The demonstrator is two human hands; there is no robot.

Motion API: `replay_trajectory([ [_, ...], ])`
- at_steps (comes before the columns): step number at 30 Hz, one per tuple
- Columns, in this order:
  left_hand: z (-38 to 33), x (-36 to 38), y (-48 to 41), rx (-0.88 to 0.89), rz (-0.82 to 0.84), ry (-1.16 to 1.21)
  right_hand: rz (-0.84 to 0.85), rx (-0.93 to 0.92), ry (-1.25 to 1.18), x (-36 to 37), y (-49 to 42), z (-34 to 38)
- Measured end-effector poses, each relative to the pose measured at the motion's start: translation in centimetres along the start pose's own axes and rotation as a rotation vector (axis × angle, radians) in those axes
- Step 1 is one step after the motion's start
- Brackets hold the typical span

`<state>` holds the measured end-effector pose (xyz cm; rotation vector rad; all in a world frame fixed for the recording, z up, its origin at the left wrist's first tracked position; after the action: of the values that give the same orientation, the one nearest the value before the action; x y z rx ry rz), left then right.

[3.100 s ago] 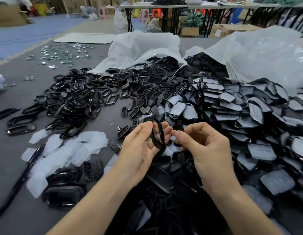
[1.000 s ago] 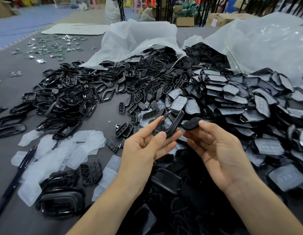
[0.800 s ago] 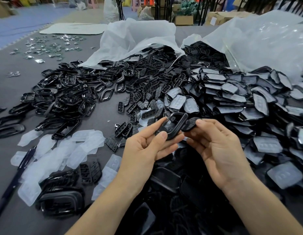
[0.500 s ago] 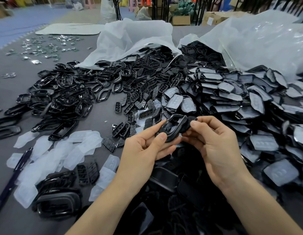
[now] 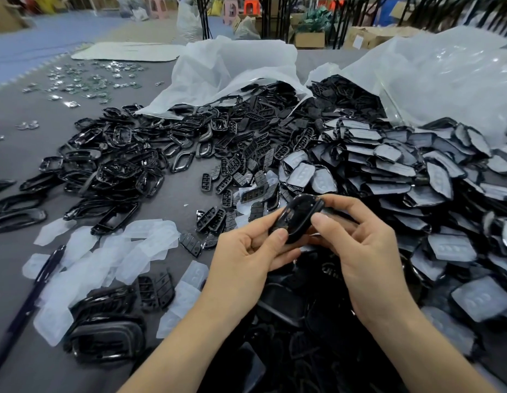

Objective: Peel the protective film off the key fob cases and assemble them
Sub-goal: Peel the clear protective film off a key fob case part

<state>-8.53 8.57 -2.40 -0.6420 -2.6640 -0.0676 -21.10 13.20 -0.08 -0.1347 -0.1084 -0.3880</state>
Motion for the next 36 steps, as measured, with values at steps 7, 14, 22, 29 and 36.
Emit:
replay_trajectory([
  [7,0.0,0.3,0.1,0.042,0.000,-0.063,-0.041,0.107,-0.124,-0.6,-0.4,-0.7],
  [14,0.0,0.2,0.1,0.040,-0.010,-0.070,-0.013,0.099,-0.155,-0.5,-0.7,-0.4],
  [22,0.1,0.7,0.2,0.034,0.033,-0.183,-0.006,0.178,-0.156,-0.7,-0.8,-0.7],
  [29,0.4,0.7,0.4,0.019,0.018,-0.210,-0.051,0.106,0.136,-1.3,-0.9,-0.9],
  [36,-0.1,0.8,0.5,0.018,0.029,-0.160,0.081,0.211,-0.097,-0.5,-0.7,-0.4],
])
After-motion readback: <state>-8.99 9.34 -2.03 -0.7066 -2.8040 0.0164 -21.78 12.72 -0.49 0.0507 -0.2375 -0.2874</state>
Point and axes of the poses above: each hand's wrist, its own y-axis away from the middle knuckle, its own x-axis out of the palm, z = x × y, the point moved 5 cm from there along -y, towards the middle knuckle, and after that the axes turned 4 degrees about y, right-handed, at the moved point
